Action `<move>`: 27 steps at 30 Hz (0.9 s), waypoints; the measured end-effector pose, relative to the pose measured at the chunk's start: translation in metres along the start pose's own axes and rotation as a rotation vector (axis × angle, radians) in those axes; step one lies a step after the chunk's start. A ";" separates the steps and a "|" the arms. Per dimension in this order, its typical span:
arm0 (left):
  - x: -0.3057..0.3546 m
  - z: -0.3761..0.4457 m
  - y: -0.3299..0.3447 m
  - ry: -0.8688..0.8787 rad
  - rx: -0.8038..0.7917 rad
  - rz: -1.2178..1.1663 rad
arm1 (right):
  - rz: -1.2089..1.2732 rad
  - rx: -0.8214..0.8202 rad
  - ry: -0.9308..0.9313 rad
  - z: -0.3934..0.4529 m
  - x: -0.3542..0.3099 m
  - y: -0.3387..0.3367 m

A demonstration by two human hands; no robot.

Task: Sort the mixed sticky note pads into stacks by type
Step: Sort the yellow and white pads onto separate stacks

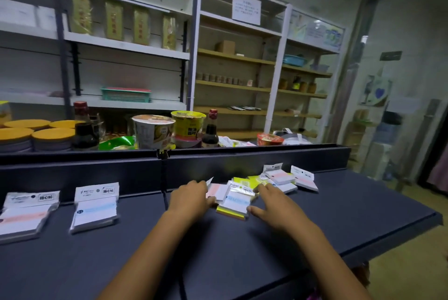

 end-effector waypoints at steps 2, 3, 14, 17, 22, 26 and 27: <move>0.003 0.009 0.004 -0.066 0.022 0.001 | 0.013 0.010 -0.034 0.017 0.010 -0.001; 0.005 0.012 0.005 -0.096 0.035 -0.003 | 0.023 0.018 -0.051 0.024 0.014 -0.001; 0.005 0.022 0.025 -0.242 0.113 -0.040 | 0.087 0.010 -0.158 0.067 0.032 0.019; 0.005 0.022 0.031 -0.257 0.105 -0.082 | 0.126 0.007 -0.170 0.071 0.030 0.025; 0.004 0.024 0.035 -0.259 0.106 -0.210 | 0.141 0.022 -0.188 0.073 0.031 0.028; -0.005 0.024 0.033 -0.255 0.113 -0.432 | 0.149 0.016 -0.195 0.073 0.031 0.029; -0.007 0.023 0.032 -0.245 0.123 -0.480 | 0.146 0.017 -0.197 0.073 0.031 0.028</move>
Point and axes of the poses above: each hand's wrist, its own z-axis towards the middle knuckle, its own y-axis out of the palm, x = y × z, the point moved 5 cm from there along z, towards the middle knuckle
